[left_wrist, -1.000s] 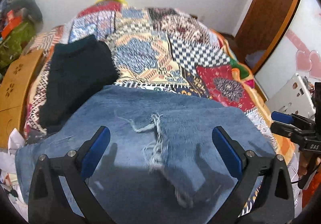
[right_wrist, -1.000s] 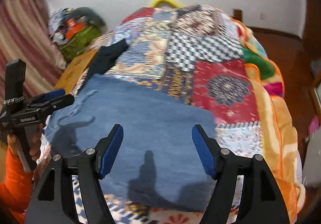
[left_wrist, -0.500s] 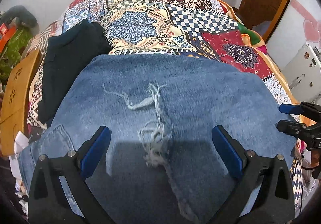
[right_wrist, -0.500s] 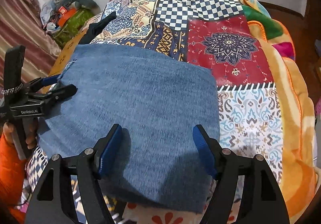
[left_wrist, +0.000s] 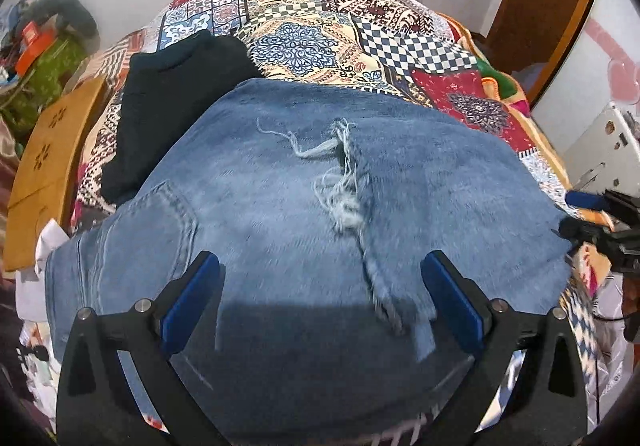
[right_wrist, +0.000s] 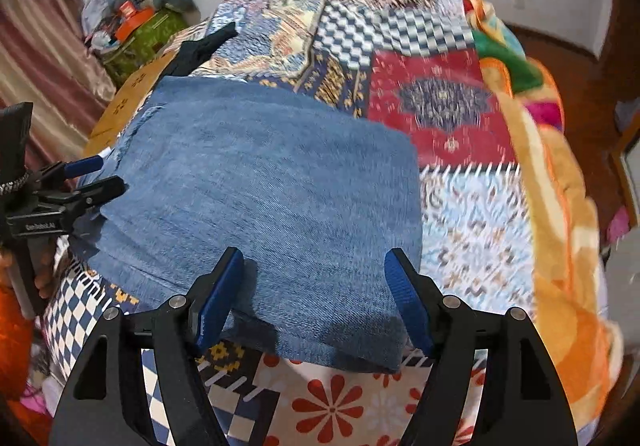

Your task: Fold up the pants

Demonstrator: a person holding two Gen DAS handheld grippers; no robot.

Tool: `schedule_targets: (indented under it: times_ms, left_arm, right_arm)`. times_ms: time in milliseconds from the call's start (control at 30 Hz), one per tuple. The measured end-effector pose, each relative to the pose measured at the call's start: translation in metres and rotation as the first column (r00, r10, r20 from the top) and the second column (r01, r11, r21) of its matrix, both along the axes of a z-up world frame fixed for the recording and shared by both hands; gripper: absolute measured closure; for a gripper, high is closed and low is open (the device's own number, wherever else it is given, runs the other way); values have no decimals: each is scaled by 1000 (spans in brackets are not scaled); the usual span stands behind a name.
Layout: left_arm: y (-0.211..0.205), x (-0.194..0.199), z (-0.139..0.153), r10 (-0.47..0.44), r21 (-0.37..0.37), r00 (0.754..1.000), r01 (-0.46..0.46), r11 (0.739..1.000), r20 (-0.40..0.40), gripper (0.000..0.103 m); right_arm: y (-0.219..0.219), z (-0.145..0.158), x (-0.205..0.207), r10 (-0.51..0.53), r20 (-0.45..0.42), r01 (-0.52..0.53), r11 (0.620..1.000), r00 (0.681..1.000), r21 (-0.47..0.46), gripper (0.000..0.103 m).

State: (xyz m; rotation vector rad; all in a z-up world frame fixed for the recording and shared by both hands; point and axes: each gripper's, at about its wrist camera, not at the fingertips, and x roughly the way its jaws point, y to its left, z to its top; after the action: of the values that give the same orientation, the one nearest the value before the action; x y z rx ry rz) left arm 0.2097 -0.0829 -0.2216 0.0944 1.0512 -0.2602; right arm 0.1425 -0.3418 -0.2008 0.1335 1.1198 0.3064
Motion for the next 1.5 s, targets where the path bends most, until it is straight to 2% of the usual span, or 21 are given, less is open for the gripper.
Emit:
schedule_targets:
  times_ms: [200, 367, 433, 533, 633, 700, 767, 867, 967, 1067, 1167, 1233, 1333, 1433, 1467, 1500]
  left_arm:
    - [30, -17, 23, 73, 38, 993, -77, 996, 97, 0]
    - [81, -24, 37, 196, 13, 972, -199, 980, 132, 0]
    - [111, -29, 41, 264, 2, 954, -267, 964, 145, 0]
    - [157, -39, 38, 379, -56, 914, -375, 925, 142, 0]
    - [205, -50, 20, 498, -148, 866, -486, 861, 54, 0]
    - [229, -55, -1, 547, -196, 836, -544, 816, -44, 0]
    - [250, -63, -25, 574, -231, 805, -592, 772, -149, 0]
    - [262, -70, -50, 567, -299, 783, -622, 724, -257, 0]
    - [264, -73, -76, 507, -358, 773, -629, 690, -381, 0]
    - [261, -69, -94, 440, -414, 770, -626, 661, -462, 0]
    - [258, -59, -98, 403, -452, 779, -614, 647, -481, 0]
    - [258, -48, -106, 360, -501, 775, -617, 607, -519, 0]
    - [268, -32, -116, 331, -526, 768, -624, 578, -548, 0]
    - [278, -23, -116, 351, -555, 772, -628, 546, -529, 1]
    - [282, -23, -115, 379, -558, 768, -638, 531, -517, 6]
    - [284, -23, -114, 394, -556, 766, -641, 529, -507, 8]
  right_arm:
    - [18, 26, 12, 47, 79, -45, 999, 996, -30, 33]
    - [50, 42, 21, 121, 146, -120, 993, 982, -21, 33]
    - [68, 46, 27, 171, 160, -170, 985, 972, -18, 33]
    - [92, 43, 34, 223, 165, -224, 975, 961, -18, 33]
    - [112, 34, 41, 252, 184, -249, 968, 950, -41, 33]
    - [120, 25, 50, 258, 152, -253, 966, 954, -49, 33]
    - [125, 13, 57, 254, 103, -250, 967, 962, -49, 33]
    - [130, 0, 58, 248, 54, -244, 967, 967, -65, 32]
    - [129, 1, 54, 254, 72, -249, 965, 964, -79, 32]
    - [128, 1, 53, 257, 69, -251, 965, 964, -78, 31]
    - [127, -1, 55, 249, 66, -244, 967, 966, -69, 27]
    - [127, -2, 56, 247, 64, -243, 968, 967, -60, 26]
    - [128, -3, 58, 246, 62, -243, 969, 967, -49, 26]
    - [128, -4, 59, 243, 58, -241, 970, 968, -43, 25]
    - [128, -5, 59, 243, 56, -241, 970, 968, -42, 25]
    - [127, -5, 59, 244, 54, -242, 970, 968, -37, 25]
